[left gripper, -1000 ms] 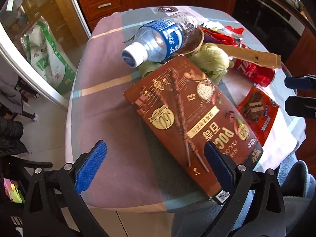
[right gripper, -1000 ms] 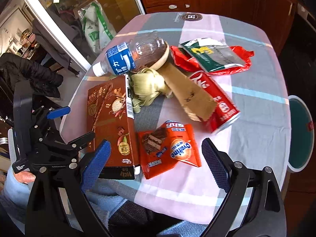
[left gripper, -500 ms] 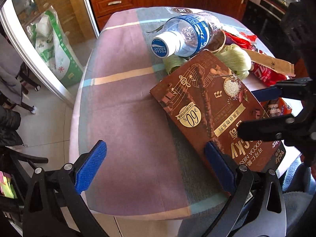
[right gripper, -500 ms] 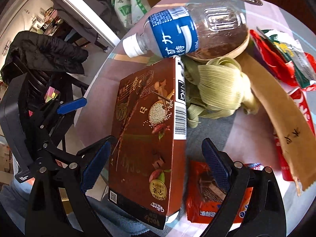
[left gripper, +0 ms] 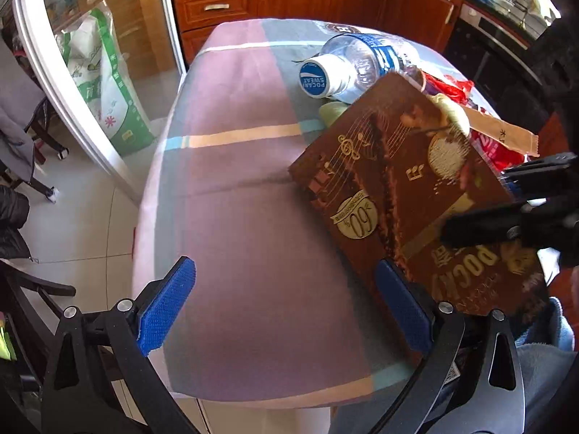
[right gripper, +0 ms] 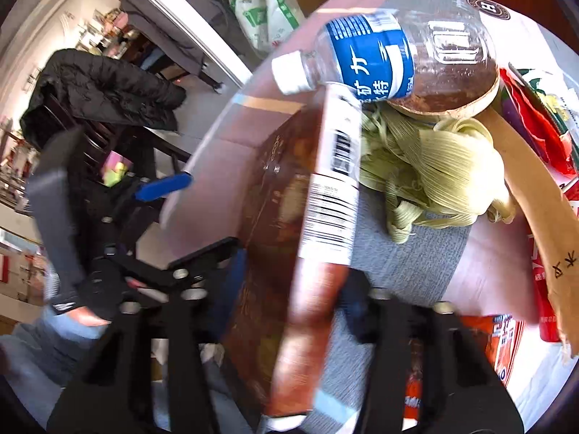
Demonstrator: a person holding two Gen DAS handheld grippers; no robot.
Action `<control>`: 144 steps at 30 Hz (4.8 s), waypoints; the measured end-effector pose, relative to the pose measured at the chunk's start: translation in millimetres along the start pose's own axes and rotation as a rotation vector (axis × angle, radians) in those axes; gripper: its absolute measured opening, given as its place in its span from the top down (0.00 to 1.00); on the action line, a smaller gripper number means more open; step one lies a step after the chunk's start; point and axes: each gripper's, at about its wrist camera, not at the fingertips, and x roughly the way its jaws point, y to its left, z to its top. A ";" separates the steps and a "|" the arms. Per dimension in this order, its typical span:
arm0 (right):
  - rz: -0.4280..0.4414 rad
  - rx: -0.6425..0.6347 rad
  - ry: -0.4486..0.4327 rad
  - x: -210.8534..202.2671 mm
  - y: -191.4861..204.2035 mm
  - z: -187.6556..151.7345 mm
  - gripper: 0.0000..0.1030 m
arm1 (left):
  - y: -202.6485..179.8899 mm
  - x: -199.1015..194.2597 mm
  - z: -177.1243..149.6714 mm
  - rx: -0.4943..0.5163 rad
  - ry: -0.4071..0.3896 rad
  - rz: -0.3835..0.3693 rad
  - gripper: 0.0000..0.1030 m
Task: Collect trash
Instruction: 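Grasp the Pocky box with the right tool while the left tool grasps the Ovaltine pack, then carry box and Ovaltine pack over the bin and open both tools, then return to the table and grasp the water bottle with the left tool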
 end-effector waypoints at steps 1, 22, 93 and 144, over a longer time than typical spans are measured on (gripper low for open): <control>0.014 -0.014 0.007 0.5 5.2 1.7 0.75 | 1.6 1.2 -0.8 -0.005 0.004 0.005 0.03; -0.305 0.046 -0.287 -121.6 -19.0 -22.7 0.83 | -106.1 -16.6 16.4 0.199 -0.035 -0.224 0.04; -0.482 0.753 -0.370 -272.7 -359.9 -210.8 0.79 | -521.2 90.0 147.2 0.687 0.186 -0.364 0.87; -0.491 0.496 -0.297 -225.7 -168.4 -85.5 0.16 | -277.2 -36.2 132.9 0.529 -0.086 -0.193 0.04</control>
